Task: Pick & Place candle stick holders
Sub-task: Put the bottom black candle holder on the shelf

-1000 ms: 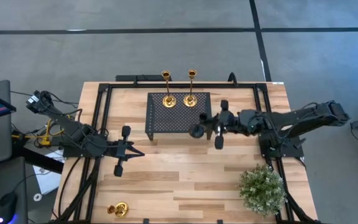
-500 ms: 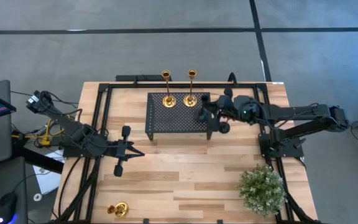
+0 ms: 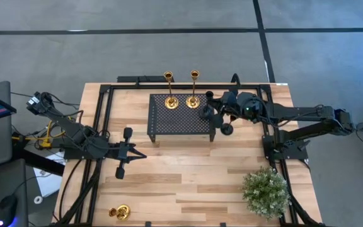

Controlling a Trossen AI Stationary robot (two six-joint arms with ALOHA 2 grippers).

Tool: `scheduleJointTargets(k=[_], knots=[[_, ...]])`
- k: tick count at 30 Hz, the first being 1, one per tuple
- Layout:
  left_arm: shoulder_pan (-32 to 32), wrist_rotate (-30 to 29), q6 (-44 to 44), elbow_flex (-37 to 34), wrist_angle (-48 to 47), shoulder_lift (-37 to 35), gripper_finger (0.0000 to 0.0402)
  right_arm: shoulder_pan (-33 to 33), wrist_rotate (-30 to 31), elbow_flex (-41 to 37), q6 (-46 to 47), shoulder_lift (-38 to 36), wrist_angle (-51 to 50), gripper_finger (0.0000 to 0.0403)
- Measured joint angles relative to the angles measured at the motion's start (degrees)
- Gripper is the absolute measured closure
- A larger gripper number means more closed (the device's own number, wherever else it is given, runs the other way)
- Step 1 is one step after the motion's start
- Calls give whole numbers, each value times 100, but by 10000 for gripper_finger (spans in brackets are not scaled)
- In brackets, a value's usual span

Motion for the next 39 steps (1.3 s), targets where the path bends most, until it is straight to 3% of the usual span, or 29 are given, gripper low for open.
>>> scheduleJointTargets(k=[39], knots=[[2, 0, -1, 0, 0, 0, 392, 15, -305, 0, 288, 4, -257, 403]])
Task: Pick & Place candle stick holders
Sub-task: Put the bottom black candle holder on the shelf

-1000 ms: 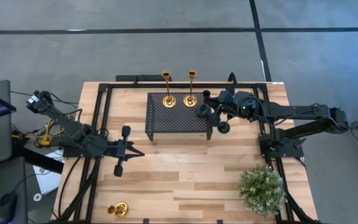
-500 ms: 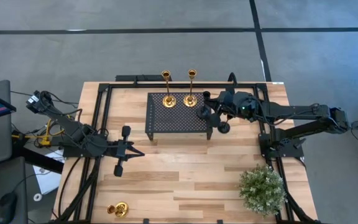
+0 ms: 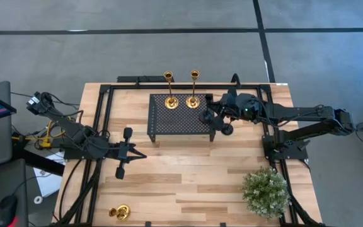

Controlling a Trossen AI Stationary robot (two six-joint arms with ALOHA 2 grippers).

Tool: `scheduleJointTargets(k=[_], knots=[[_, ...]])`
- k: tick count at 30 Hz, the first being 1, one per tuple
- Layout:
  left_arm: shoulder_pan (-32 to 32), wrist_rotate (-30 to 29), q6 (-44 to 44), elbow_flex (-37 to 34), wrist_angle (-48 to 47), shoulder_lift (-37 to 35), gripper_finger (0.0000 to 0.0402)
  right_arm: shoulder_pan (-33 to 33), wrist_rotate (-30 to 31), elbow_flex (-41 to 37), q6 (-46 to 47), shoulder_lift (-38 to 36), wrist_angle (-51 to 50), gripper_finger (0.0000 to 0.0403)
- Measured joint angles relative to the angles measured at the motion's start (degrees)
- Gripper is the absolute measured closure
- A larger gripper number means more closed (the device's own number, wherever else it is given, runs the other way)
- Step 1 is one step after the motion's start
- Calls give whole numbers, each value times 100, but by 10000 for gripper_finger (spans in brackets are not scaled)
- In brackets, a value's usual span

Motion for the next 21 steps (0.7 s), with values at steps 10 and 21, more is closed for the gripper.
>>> scheduleJointTargets(k=[10, 21], knots=[[0, -2, 0, 0, 2, 1, 392, -238, -65, 2, -46, 272, 165, 403], [-1, -2, -1, 0, 1, 2, 392, -273, -283, 13, -196, 603, 715, 403]])
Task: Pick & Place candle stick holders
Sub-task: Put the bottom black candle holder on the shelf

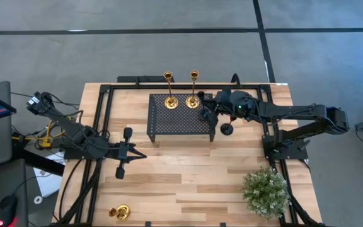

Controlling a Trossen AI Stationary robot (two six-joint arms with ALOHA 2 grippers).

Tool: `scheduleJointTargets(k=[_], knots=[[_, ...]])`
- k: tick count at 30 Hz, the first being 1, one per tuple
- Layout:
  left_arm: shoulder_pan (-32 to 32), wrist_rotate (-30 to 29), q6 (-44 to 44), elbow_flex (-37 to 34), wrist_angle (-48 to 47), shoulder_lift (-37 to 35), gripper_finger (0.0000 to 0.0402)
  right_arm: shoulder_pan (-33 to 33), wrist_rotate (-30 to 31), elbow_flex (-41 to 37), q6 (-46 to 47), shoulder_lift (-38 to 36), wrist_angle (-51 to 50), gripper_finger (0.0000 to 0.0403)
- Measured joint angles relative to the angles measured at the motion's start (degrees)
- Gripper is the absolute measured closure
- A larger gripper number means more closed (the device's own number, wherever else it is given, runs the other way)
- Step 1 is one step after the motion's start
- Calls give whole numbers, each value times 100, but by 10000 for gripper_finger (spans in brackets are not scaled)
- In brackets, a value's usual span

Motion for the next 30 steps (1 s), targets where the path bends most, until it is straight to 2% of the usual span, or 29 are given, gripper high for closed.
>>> scheduleJointTargets(k=[13, 23, 30], knots=[[0, 2, 0, 0, -2, 0, 392, 2, -9, -4, 5, 7, -17, 402], [-1, 2, 1, 0, -3, 0, 392, 15, -55, -57, 71, 58, -329, 366], [-1, 2, 2, 0, -3, 0, 392, 17, -33, -38, 213, 30, -629, 377]])
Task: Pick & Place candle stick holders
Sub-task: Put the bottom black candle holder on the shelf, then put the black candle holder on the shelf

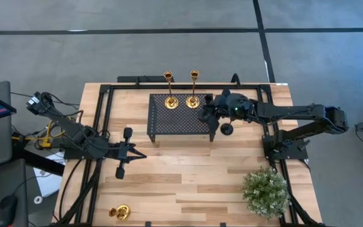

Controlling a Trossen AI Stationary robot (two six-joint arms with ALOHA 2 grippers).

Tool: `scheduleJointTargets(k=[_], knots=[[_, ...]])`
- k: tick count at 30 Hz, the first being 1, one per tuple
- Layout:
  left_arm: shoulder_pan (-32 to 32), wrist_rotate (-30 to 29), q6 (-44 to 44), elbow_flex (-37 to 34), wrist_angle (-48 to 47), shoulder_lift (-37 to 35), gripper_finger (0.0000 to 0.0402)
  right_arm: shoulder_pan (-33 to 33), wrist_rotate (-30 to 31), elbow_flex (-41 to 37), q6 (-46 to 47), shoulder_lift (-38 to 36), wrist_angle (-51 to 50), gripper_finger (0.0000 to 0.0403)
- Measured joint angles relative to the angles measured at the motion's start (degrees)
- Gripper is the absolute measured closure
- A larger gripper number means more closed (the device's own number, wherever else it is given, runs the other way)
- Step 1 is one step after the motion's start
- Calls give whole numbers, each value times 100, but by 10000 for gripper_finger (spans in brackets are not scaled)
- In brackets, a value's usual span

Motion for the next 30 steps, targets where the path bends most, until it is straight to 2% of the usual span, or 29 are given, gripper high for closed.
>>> scheduleJointTargets(k=[4, 8, 22, 30], knots=[[1, 0, -2, 0, 2, 0, 392, 0, 15, 6, 0, -26, 6, 380], [1, 0, -2, 0, 2, 0, 392, 0, 20, 12, -52, -108, -10, 365], [2, -1, -1, 0, 1, 0, 392, 81, 20, 19, -168, -995, -606, 238], [2, 0, -2, 0, 2, 0, 392, 142, -84, 21, 153, -1852, -1751, 202]])
